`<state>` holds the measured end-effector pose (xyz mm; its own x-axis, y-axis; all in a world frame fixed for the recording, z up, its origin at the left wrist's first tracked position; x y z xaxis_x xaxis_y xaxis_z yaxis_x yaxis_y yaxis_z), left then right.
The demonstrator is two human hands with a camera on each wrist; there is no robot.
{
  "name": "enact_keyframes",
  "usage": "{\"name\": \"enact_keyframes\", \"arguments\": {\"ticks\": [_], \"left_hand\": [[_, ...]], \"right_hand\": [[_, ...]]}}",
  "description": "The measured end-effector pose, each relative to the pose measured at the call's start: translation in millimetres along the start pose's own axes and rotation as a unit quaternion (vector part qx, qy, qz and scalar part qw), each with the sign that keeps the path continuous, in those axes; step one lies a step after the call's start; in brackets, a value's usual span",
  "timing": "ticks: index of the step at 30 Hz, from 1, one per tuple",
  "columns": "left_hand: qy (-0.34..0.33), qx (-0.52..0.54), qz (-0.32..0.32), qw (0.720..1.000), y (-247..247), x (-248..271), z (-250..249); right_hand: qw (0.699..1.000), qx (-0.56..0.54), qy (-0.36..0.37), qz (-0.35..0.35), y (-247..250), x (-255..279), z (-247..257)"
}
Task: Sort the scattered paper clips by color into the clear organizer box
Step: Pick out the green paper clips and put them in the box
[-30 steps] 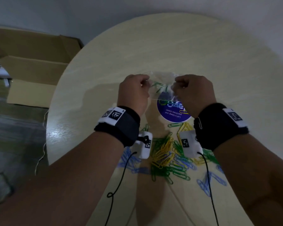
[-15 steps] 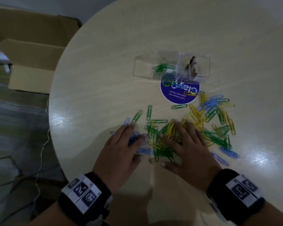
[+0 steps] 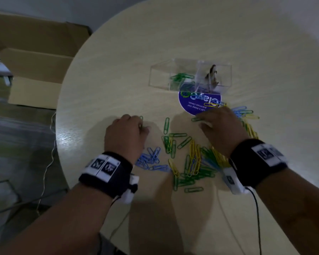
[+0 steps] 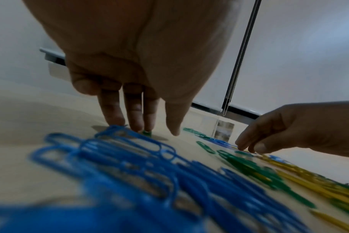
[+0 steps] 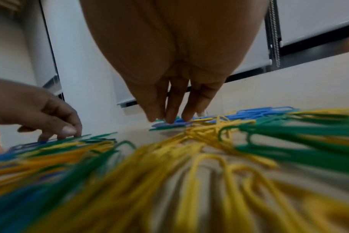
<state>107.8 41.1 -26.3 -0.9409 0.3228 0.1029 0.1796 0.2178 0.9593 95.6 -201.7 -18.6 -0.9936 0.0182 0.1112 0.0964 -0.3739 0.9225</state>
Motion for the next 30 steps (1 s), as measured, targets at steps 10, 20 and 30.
{"name": "enact_keyframes", "arguments": {"ticks": [10, 20, 30], "left_hand": [[0.017, 0.106, 0.032, 0.994, -6.9, -38.9, 9.2], [-0.027, 0.186, 0.061, 0.98, -24.6, -40.6, -40.6], [-0.042, 0.121, 0.04, 0.991, -16.0, -40.7, -17.2]], "right_hand": [[0.986, -0.026, -0.106, 0.123, -21.0, -12.9, -6.0], [0.986, -0.069, -0.106, 0.111, -26.9, -8.5, -6.5], [0.986, -0.008, 0.034, 0.166, -31.3, 4.1, 34.5]]}}
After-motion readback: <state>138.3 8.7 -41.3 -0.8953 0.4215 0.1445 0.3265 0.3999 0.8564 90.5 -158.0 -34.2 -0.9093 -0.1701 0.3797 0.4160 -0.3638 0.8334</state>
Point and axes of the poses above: each hand's wrist, its own x-axis away from the middle knuckle, its own y-axis out of the back of the hand, z = x × y, the point moved 7 cm from there along -x, towards the middle knuckle, and after that the axes turned 12 degrees about -y, right-handed, at the moved point
